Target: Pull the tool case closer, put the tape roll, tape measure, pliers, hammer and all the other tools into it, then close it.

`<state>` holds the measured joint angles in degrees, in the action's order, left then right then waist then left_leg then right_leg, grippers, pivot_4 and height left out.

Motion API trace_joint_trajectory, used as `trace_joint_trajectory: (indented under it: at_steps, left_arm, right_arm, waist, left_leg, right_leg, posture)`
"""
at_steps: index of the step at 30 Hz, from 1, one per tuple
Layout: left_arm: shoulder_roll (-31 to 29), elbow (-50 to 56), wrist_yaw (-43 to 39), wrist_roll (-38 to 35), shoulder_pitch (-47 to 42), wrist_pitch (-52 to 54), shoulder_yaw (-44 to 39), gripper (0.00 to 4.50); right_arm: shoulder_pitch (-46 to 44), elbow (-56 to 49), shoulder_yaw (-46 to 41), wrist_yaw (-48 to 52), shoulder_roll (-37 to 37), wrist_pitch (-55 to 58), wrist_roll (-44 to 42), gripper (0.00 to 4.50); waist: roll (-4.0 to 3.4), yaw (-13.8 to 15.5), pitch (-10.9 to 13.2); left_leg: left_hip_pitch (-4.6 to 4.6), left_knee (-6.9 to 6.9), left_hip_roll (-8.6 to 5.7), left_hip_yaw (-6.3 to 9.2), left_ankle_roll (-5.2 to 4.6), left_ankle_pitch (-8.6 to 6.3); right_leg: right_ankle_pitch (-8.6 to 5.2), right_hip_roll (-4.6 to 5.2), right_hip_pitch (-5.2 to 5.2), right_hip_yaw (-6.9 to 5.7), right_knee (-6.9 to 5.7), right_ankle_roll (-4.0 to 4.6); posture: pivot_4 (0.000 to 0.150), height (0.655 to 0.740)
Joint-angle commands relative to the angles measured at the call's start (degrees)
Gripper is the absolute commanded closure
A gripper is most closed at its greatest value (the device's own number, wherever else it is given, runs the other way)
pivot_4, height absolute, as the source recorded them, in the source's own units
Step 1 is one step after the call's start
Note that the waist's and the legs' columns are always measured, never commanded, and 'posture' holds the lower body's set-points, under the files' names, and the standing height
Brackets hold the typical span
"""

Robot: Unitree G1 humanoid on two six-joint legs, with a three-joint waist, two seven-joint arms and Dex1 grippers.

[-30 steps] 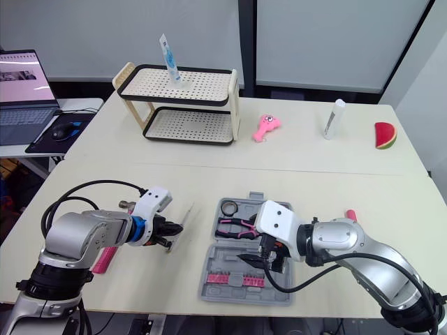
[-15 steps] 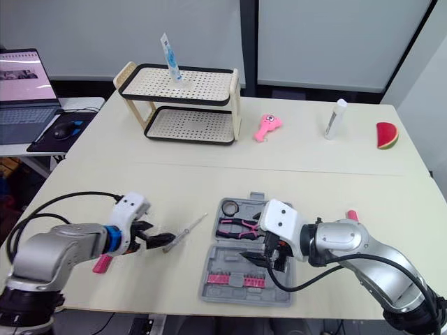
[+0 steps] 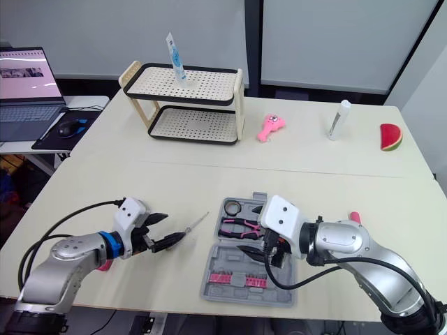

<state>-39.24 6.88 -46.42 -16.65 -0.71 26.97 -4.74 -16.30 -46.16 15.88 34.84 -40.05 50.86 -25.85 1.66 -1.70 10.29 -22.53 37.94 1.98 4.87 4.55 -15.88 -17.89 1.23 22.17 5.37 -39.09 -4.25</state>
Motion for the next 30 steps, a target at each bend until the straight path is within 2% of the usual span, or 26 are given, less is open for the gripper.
trace_joint_trajectory:
  at_steps: [1,12,16,27,30]
  left_arm:
    - [1.75,-1.56,1.61,2.22,-0.78,-3.69,1.72,0.06]
    - [3.69,-3.97,2.59,5.53,-2.52,-3.54,5.96,0.06]
    - [3.36,-5.36,1.89,6.65,-2.55,-4.56,7.12,0.90]
    - [4.86,-8.59,1.77,8.57,-2.98,-6.88,8.67,4.30]
    - [4.39,-8.08,1.48,8.03,-2.21,-7.28,7.47,4.28]
  right_arm:
    - [-1.10,-1.42,-0.25,-0.48,0.45,0.49,-0.02,0.00]
    - [-1.99,-1.84,-0.02,-0.29,0.92,2.29,-0.39,0.00]
    - [-1.83,-1.90,-0.11,-0.22,0.84,2.54,-0.50,0.00]
    - [-0.95,-2.98,-0.98,-0.78,0.97,3.83,-1.09,0.00]
    - [-0.49,-3.40,-1.43,-1.02,0.90,4.01,-1.31,0.00]
  waist:
    - [0.01,0.03,0.00]
    - [0.00,-0.07,0.00]
    - [-0.02,-0.08,-0.02]
    - [-0.14,-0.01,-0.09]
    - [-0.14,-0.02,-0.09]
  left_leg:
    - [0.00,0.00,0.00,0.00,0.00,0.00]
    - [0.00,0.00,-0.01,0.02,0.00,0.00]
    - [0.01,0.00,-0.01,0.03,0.00,0.00]
    - [0.04,0.00,-0.02,0.03,0.00,0.00]
    - [0.05,0.00,-0.02,0.03,0.00,0.00]
  right_leg:
    - [0.00,0.00,0.00,-0.01,0.00,0.00]
    - [0.00,-0.01,-0.01,-0.02,-0.01,0.00]
    - [0.00,-0.01,-0.02,-0.02,-0.01,0.00]
    - [0.00,0.00,-0.08,-0.03,0.00,-0.01]
    - [0.00,0.01,-0.09,-0.03,0.00,-0.01]
  posture:
    - [0.150,0.7350]
    - [0.150,0.7350]
    - [0.150,0.7350]
    - [0.150,0.7350]
    - [0.150,0.7350]
